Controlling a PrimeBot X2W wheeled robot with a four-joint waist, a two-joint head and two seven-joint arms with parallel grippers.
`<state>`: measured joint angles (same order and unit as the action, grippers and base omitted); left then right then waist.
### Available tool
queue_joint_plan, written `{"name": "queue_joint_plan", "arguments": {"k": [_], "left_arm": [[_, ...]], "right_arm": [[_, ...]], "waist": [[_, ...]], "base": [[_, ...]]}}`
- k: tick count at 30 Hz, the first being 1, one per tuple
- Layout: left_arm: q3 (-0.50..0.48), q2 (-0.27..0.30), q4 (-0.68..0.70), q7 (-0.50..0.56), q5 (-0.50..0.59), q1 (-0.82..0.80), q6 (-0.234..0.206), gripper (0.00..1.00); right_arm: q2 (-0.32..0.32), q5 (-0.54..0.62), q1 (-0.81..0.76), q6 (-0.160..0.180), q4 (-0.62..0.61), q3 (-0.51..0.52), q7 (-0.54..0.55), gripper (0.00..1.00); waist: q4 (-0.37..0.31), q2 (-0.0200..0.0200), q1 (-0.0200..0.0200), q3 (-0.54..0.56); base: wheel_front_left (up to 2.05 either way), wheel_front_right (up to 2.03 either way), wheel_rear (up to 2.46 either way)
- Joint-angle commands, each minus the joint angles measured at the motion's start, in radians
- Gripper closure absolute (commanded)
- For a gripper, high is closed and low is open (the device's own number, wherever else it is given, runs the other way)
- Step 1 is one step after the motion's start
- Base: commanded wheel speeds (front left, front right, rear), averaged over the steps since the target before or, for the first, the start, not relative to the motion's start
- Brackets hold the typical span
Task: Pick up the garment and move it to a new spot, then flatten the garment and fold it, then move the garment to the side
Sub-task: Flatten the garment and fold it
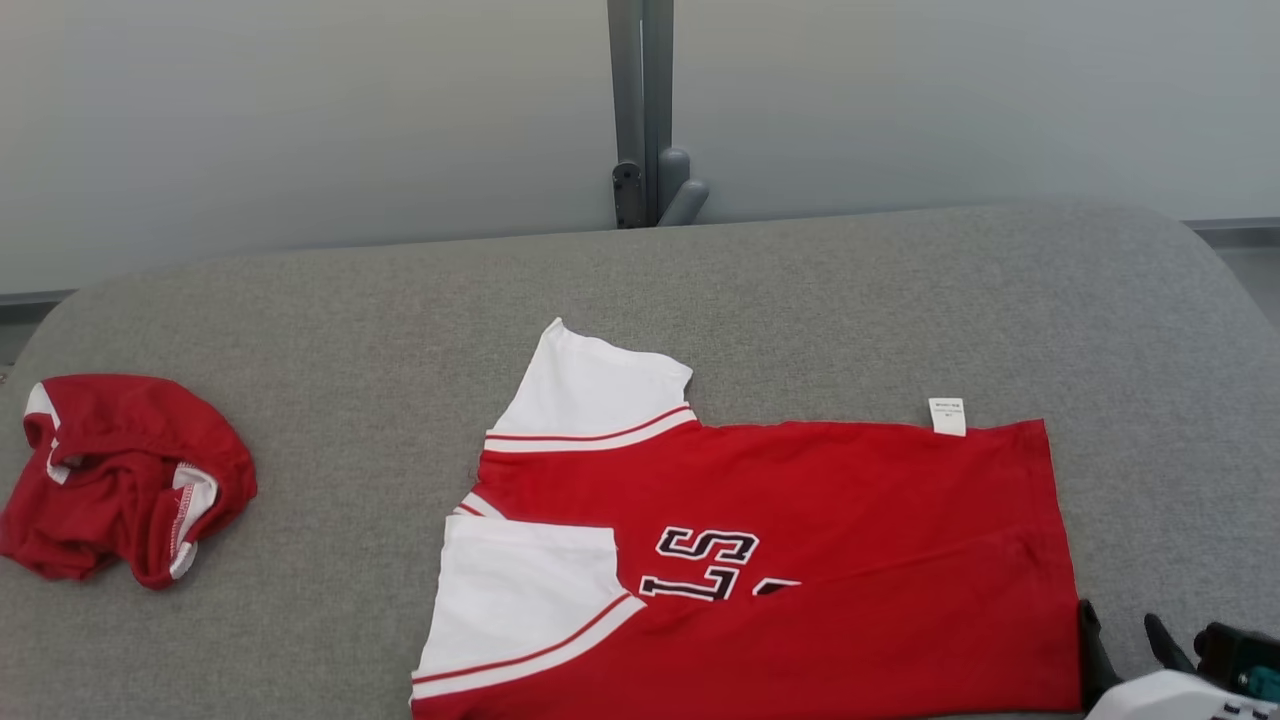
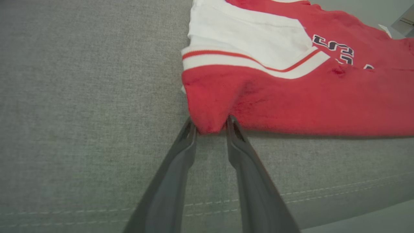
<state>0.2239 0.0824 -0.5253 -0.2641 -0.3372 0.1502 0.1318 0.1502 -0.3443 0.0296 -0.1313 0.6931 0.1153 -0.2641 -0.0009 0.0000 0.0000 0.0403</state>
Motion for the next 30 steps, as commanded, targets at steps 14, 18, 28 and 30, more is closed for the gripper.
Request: {"name": "queue_joint_plan", "arguments": {"k": [14,18,28,30], "left_arm": [[-0.034,0.05,0.083,0.0,0.084,-0.357,-0.002,0.0],[0.039,0.052,0.038,0.0,0.07,-0.484,-0.002,0.0],[0.164,0.084,-0.063,0.0,0.031,-0.683,-0.002,0.0],[0.183,0.093,-0.088,0.0,0.017,-0.734,-0.002,0.0]], "right_arm": [[0.01,0.141,0.332,0.001,-0.028,0.029,0.0,0.0],[0.023,0.172,0.424,0.001,0.056,0.044,0.0,0.0],[0.039,0.195,0.541,0.001,0.184,0.061,0.0,1.0],[0.039,0.19,0.555,0.001,0.178,0.057,0.0,1.0]], "waist": [[0.028,0.0,0.0,-0.23],[0.033,0.0,0.0,-0.281],[0.034,0.0,0.0,-0.376],[0.031,0.0,0.0,-0.396]], "base": [[0.0,0.0,0.0],[0.0,0.0,0.0],[0.0,0.0,0.0],[0.0,0.0,0.0]]}}
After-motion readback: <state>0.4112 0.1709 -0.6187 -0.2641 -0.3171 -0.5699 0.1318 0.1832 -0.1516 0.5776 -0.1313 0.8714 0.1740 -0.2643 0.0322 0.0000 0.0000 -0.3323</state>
